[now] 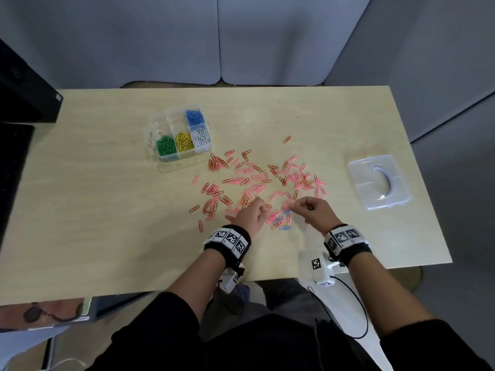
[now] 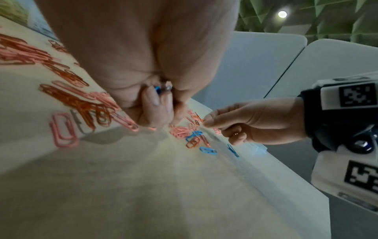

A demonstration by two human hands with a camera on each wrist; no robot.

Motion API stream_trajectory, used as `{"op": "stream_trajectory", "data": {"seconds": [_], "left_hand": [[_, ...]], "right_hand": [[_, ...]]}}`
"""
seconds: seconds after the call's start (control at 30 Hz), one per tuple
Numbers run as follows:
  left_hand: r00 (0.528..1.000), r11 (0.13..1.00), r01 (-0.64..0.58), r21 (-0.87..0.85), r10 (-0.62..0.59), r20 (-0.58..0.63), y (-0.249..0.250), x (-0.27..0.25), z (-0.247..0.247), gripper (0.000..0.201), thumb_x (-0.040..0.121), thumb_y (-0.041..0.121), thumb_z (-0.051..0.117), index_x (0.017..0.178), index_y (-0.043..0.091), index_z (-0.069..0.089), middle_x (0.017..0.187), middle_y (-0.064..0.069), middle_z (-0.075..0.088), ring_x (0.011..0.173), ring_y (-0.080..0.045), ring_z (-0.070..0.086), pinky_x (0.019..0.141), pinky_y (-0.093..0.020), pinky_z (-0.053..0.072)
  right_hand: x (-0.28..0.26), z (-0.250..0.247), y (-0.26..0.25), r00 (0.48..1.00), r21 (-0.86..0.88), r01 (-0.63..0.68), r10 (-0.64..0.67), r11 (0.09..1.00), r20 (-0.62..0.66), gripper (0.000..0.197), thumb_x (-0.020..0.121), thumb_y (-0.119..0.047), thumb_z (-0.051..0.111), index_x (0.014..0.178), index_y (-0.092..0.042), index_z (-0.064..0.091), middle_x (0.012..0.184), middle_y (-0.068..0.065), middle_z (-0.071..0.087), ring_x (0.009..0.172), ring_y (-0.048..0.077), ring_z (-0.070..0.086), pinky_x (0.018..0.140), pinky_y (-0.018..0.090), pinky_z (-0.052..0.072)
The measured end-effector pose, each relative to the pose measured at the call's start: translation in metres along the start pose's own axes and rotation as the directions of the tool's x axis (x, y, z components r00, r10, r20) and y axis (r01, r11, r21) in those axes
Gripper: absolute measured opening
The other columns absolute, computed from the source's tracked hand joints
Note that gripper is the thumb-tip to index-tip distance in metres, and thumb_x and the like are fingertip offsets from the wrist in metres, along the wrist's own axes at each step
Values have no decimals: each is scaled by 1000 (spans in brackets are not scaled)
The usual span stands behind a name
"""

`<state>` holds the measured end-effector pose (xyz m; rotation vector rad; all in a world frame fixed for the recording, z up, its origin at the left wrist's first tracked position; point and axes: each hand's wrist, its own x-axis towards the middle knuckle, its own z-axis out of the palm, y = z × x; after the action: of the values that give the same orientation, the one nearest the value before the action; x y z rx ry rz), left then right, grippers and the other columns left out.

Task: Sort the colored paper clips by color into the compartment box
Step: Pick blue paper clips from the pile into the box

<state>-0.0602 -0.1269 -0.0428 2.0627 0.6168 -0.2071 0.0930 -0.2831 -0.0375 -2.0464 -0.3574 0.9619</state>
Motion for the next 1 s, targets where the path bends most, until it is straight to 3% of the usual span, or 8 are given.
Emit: {"op": "stream_trajectory", "data": {"seconds": [0.1, 0.23, 0.37, 0.5, 0.6, 0.7, 0.87, 1.0], "left_hand": [[999, 1000, 24, -11, -24, -27, 2, -5, 11, 24, 99, 7, 42, 121, 13, 48, 67, -1, 53, 47, -16, 42, 50, -29, 33], [993, 999, 41, 32, -37, -111, 6, -10, 18, 20, 100, 25, 43, 103, 18, 61, 70, 1, 60, 48, -11, 45, 50, -28, 35], [991, 983, 18, 181, 7, -136, 6, -14, 28, 17, 88, 40, 62, 94, 25, 68, 82, 8, 68, 75, -13, 61, 67, -29, 51], [992, 980, 46, 195, -23, -120, 10, -11, 34, 18, 86, 36, 67, 91, 19, 71, 88, 3, 71, 80, -16, 64, 71, -32, 53], [986, 986, 79, 144, -56, -157, 16, -14, 37, 16, 87, 32, 66, 92, 17, 69, 81, 3, 67, 73, -17, 61, 66, -29, 49], [952, 989, 140, 43, -123, -281, 22, -19, 34, 9, 88, 29, 65, 87, 20, 66, 61, 9, 51, 52, -11, 46, 52, -24, 39], [884, 984, 171, 39, -136, -447, 25, -16, 27, 7, 86, 23, 70, 92, 19, 68, 65, 14, 49, 57, -8, 45, 55, -24, 38], [921, 969, 203, 143, -139, -363, 37, -15, 37, 5, 84, 20, 69, 87, 20, 74, 72, 9, 55, 68, -13, 50, 61, -22, 38]], "right_hand": [[2, 6, 2, 986, -407, 145, -166, 902, -18, 12, 77, -29, 81, 82, -23, 73, 61, -2, 54, 59, 11, 45, 59, 25, 40], [5, 15, -1, 964, -494, 259, -254, 830, 78, 5, 82, -26, 75, 87, -26, 74, 81, -11, 65, 71, 2, 52, 70, 25, 44], [13, 14, 0, 950, -546, 313, -254, 777, 183, 7, 87, -23, 68, 90, -19, 73, 90, -5, 64, 80, 12, 57, 74, 28, 47], [13, 4, 8, 955, -385, 297, -271, 874, 121, 12, 90, -20, 67, 92, -9, 72, 84, 3, 65, 75, 15, 56, 70, 28, 44], [7, -15, 17, 995, 102, 50, -59, 994, 86, 14, 96, -15, 62, 94, -3, 69, 81, 3, 68, 73, 14, 61, 72, 32, 48], [-7, -33, 22, 975, 511, -171, 69, 843, 213, 9, 96, -3, 56, 95, -1, 65, 86, 12, 66, 74, 18, 60, 72, 32, 48], [-14, -57, 24, 945, 700, -314, 143, 642, 293, 14, 96, -7, 53, 101, -4, 66, 76, 4, 56, 66, 13, 49, 58, 22, 38], [-19, -57, 35, 970, 454, -216, 135, 865, 203, 25, 90, -28, 70, 70, -15, 63, 65, 0, 51, 58, 13, 41, 53, 23, 32]]}}
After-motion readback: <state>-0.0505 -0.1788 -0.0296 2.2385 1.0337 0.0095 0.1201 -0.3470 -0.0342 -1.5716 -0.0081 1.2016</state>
